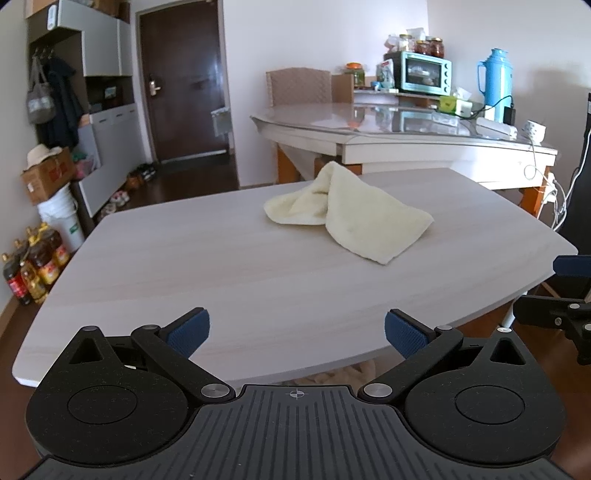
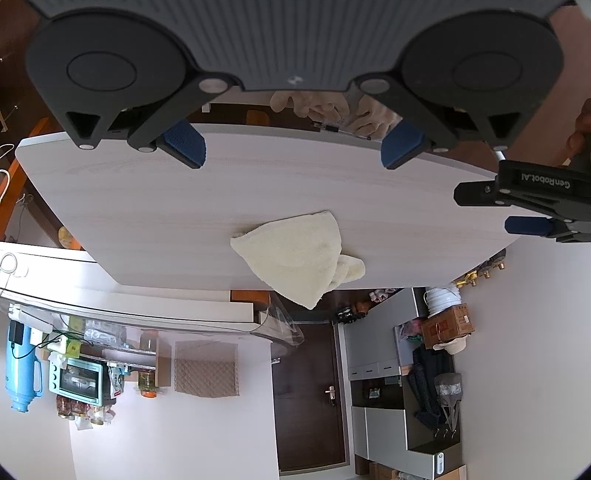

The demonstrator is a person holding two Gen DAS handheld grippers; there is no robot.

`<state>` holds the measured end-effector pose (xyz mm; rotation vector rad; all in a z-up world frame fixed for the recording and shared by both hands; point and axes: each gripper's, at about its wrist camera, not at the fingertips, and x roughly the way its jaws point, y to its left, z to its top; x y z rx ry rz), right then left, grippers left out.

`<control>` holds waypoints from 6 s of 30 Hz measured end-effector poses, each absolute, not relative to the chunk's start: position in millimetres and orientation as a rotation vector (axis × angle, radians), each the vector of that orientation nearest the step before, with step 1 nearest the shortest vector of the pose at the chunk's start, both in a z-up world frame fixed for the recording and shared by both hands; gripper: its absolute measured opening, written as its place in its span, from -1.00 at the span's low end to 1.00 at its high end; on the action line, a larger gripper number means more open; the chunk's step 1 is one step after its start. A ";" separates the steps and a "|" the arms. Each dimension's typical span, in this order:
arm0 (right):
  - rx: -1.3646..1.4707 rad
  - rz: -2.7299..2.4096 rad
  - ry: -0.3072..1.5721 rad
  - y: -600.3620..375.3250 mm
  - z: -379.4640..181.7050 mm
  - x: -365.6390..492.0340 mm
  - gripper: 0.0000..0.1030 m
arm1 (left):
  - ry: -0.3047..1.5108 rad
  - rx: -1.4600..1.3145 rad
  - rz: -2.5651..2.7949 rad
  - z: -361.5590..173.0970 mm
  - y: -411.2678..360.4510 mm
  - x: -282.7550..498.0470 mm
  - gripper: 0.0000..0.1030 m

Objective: Fold towel

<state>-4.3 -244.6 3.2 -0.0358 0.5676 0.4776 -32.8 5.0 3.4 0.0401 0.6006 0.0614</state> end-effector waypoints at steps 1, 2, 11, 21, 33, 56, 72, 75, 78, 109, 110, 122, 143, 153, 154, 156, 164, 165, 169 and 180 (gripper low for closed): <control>-0.037 0.479 0.567 -244.2 3.4 -3.9 0.99 | 0.601 0.039 0.063 3.3 5.0 -32.6 1.00; -0.038 0.480 0.566 -243.9 3.6 -3.5 0.99 | 0.602 0.039 0.064 3.0 4.9 -31.9 1.00; -0.042 0.492 0.571 -239.5 4.9 6.7 0.98 | 0.612 0.049 0.057 6.5 -1.7 -16.9 1.00; -0.051 0.545 0.567 -219.6 8.2 35.6 0.96 | 0.616 0.033 0.065 3.4 15.3 2.2 1.00; -0.084 0.571 0.614 -180.7 -12.2 99.1 0.53 | 0.637 0.009 0.087 -4.2 46.0 44.2 1.00; -0.157 0.609 0.617 -165.2 -30.6 135.3 -0.93 | 0.665 0.021 0.055 -16.1 59.3 75.6 1.00; 0.084 0.683 0.416 -249.0 71.7 99.2 -0.93 | 0.600 0.131 -0.116 -12.3 28.7 85.1 1.00; 0.125 0.693 0.379 -256.8 85.3 97.7 -0.93 | 0.588 0.152 -0.160 -13.0 15.8 85.7 1.00; 0.180 0.695 0.356 -267.2 92.2 98.8 -0.93 | 0.590 0.167 -0.206 -15.7 5.3 88.9 1.00; 0.055 0.324 0.545 -317.7 -8.6 128.4 -0.63 | 0.713 0.197 -0.160 -45.0 -0.3 104.1 1.00; 0.076 0.406 0.535 -311.5 -4.5 125.4 -0.62 | 0.717 0.195 -0.155 -44.5 3.5 100.1 1.00; -0.012 0.995 0.689 -174.8 -24.4 141.8 -0.41 | 0.725 0.205 -0.110 -40.5 34.0 66.9 1.00; 0.008 0.521 0.477 -231.3 13.4 194.0 -0.74 | 0.709 0.142 -0.127 -44.9 44.2 64.7 1.00; -0.038 0.382 0.477 -239.5 -8.3 225.2 -0.39 | 0.663 0.080 -0.143 -17.1 51.5 79.9 1.00; -0.027 0.398 0.465 -239.3 -6.2 219.2 -0.37 | 0.651 0.084 -0.119 -14.1 54.0 88.4 1.00; -0.002 0.433 0.458 -246.0 -3.6 209.3 -0.27 | 0.651 0.089 -0.100 -12.9 56.5 105.0 1.00; 0.078 0.631 0.575 -253.4 -16.0 171.0 -0.16 | 0.732 0.104 -0.191 -30.8 44.5 161.8 0.20; 0.079 0.640 0.582 -253.4 -16.7 169.6 -0.16 | 0.735 0.106 -0.200 -32.3 43.9 163.4 0.20; 0.075 0.691 0.612 -249.6 -24.3 161.1 -0.15 | 0.742 0.116 -0.262 -34.8 41.2 166.5 -0.28; -0.046 0.717 0.680 -243.8 -38.2 146.4 -0.15 | 0.610 0.454 -0.160 -3.4 29.6 180.4 -0.87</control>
